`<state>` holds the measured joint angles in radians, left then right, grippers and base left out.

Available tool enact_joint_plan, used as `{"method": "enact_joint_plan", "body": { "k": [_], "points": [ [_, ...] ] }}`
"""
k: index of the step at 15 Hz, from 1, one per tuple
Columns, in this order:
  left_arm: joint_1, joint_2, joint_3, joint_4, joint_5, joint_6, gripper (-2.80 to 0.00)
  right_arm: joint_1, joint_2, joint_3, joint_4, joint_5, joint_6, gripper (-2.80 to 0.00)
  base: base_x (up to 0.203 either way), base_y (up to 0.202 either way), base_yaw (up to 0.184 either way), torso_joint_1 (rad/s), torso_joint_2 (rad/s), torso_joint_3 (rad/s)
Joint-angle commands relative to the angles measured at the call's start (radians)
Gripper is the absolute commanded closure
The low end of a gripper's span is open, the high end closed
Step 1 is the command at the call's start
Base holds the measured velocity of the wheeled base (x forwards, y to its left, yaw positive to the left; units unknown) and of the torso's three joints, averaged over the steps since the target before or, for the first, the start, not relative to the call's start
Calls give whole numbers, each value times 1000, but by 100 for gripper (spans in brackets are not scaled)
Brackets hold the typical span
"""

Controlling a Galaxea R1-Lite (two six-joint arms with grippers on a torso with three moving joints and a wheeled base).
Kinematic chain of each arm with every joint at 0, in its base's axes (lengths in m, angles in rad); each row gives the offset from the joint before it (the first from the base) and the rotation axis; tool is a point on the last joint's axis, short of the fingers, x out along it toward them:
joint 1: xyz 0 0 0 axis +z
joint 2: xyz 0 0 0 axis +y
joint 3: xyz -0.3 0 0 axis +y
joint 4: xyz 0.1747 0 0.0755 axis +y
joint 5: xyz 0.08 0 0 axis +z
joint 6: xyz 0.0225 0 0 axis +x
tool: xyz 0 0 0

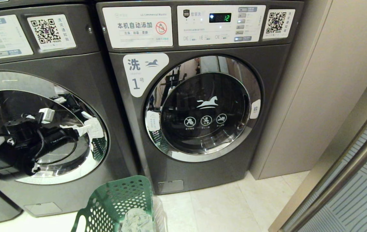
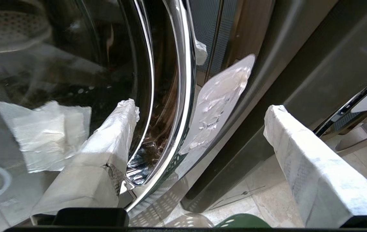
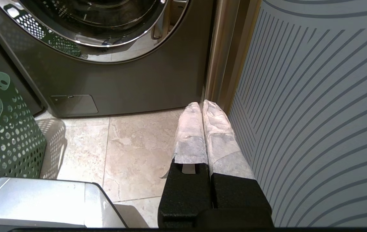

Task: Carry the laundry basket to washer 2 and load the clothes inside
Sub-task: Open the lid of the washing machine

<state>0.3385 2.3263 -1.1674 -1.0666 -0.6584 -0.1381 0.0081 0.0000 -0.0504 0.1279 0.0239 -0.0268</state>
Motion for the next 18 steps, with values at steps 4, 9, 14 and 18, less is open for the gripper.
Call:
{"method": "enact_joint_plan", "body": {
  "k": [4,9,14,18],
  "points": [
    [4,70,-27,-37,-72,20,-280,0,0,0,1,1,-1,0,0,0,0,0,0,0],
    [1,167,-150,-92,-88,20,-280,1,0,0,1,1,-1,0,0,0,0,0,0,0],
    [-4,171,-153,-93,-146,24,-280,0,0,0,1,1,-1,0,0,0,0,0,0,0],
    [-21,161,-133,-87,-145,67,-280,1,0,0,1,1,-1,0,0,0,0,0,0,0]
  ]
}}
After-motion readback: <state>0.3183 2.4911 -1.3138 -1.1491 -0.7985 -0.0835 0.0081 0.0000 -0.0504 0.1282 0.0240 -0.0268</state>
